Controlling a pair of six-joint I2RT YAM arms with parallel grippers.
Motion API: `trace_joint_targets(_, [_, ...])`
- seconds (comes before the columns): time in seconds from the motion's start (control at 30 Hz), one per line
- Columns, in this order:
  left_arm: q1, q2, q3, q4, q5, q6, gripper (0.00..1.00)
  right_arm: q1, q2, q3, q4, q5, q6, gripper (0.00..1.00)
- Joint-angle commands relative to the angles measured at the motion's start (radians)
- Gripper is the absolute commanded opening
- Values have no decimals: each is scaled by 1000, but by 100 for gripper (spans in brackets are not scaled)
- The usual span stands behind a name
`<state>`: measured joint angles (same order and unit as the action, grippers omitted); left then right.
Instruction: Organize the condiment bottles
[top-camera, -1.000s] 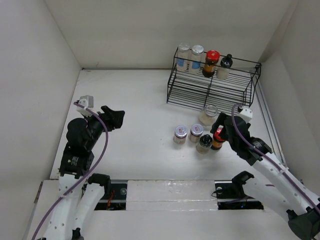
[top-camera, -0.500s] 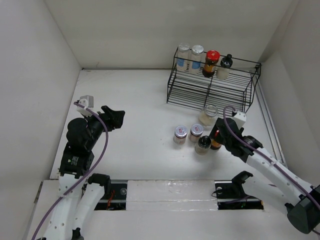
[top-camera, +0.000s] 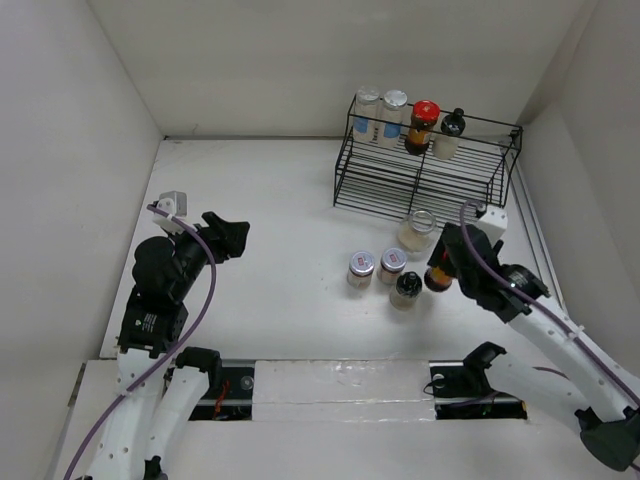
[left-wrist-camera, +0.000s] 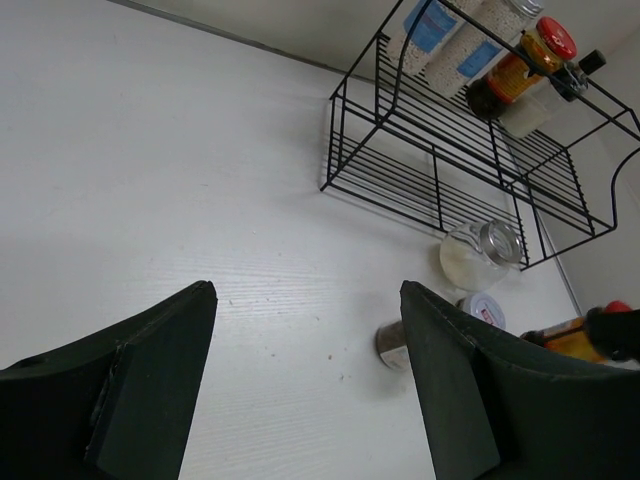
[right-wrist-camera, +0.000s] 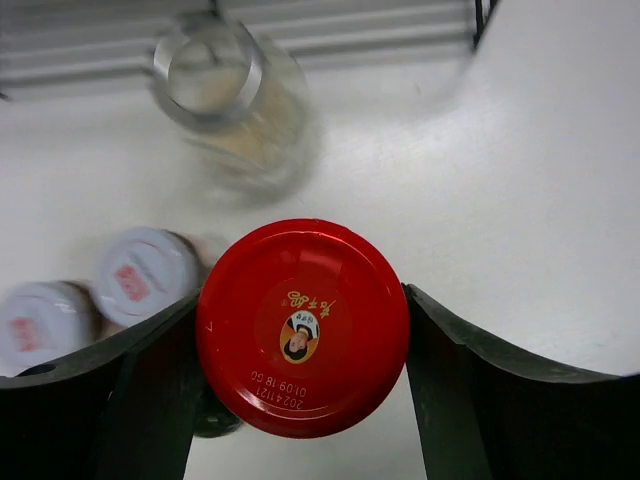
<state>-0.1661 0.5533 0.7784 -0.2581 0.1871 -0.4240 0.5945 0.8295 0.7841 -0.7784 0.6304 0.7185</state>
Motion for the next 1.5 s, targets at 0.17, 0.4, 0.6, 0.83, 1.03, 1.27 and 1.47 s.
trace_joint_targets(0.17, [5,2,16,20,-23,2,70,-41,40,510,335,102,-322,52])
trace_joint_targets(0.4, [5,20,16,20,-23,2,70,-343,383,892,445,-199,-428,48])
trace_joint_targets(0.6, [5,10,16,20,-23,11,70,-553,722,1343,297,-373,-439,47])
trace_joint_targets(0.83, [5,19,16,20,-23,11,70,-643,918,1563,261,-405,-439,47])
trace_joint_targets(1.03, [5,39,16,20,-12,11,70,-691,974,1541,252,-417,-439,47])
trace_joint_targets(1.27, [5,39,16,20,-3,11,70,-714,942,1379,343,-402,-449,47])
trace_joint_targets(1.47, [5,48,16,20,-3,11,70,-734,964,1369,375,-402,-449,47])
